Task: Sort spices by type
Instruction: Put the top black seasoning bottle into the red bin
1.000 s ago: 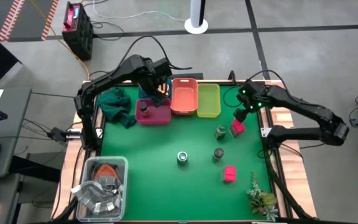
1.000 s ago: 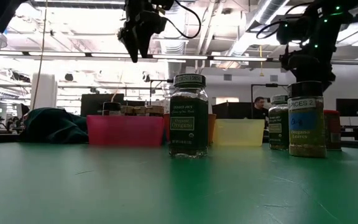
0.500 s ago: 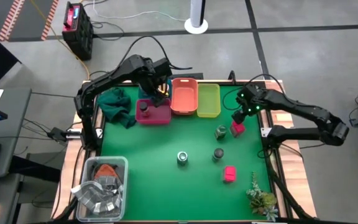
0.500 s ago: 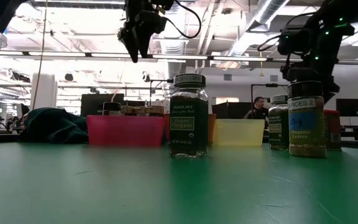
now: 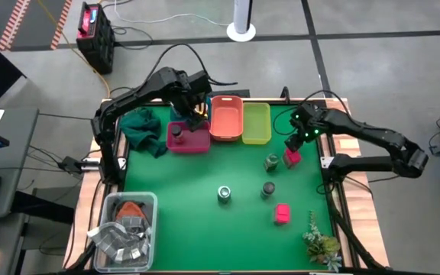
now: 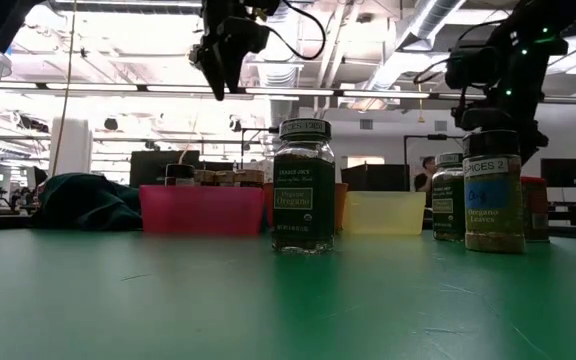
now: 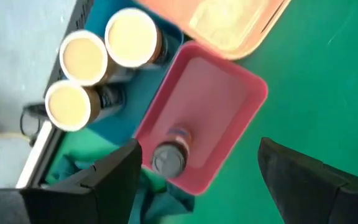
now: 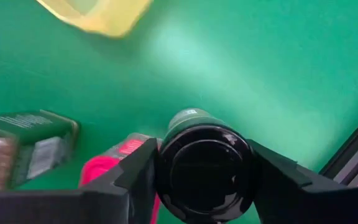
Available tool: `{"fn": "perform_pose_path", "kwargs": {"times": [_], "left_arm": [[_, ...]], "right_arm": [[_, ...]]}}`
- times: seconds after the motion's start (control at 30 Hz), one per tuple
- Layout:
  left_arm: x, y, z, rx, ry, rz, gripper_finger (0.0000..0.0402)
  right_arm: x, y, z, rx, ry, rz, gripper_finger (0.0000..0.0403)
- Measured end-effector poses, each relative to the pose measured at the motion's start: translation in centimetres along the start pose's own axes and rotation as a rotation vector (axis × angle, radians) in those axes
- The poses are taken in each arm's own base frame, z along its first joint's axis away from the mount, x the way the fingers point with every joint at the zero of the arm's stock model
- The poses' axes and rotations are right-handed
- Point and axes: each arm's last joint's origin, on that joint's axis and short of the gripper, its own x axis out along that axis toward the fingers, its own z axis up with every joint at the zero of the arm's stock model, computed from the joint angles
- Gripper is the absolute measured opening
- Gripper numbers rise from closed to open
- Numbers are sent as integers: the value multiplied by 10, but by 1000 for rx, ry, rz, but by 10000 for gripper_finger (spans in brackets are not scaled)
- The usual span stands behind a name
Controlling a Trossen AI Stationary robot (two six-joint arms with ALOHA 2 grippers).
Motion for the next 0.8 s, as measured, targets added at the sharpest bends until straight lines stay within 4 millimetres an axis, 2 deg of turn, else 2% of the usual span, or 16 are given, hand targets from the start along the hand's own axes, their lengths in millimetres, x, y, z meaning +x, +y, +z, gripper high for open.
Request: {"fn": "perform_pose_path", "kwargs": {"times": [0.2, 0.43, 0.57, 0.8], "left_arm": [[-1, -5, 13, 83, -140, -32, 304], [-6, -27, 29, 215, -330, -51, 304], [-12, -42, 35, 298, -426, -55, 304], [-24, -64, 47, 364, -627, -108, 304]], "right_arm": [[-35, 5, 22, -39, -111, 23, 231], [-73, 25, 43, -113, -309, 101, 231], [-84, 38, 50, -144, -439, 208, 232], [-93, 58, 59, -163, -555, 399, 233]]}}
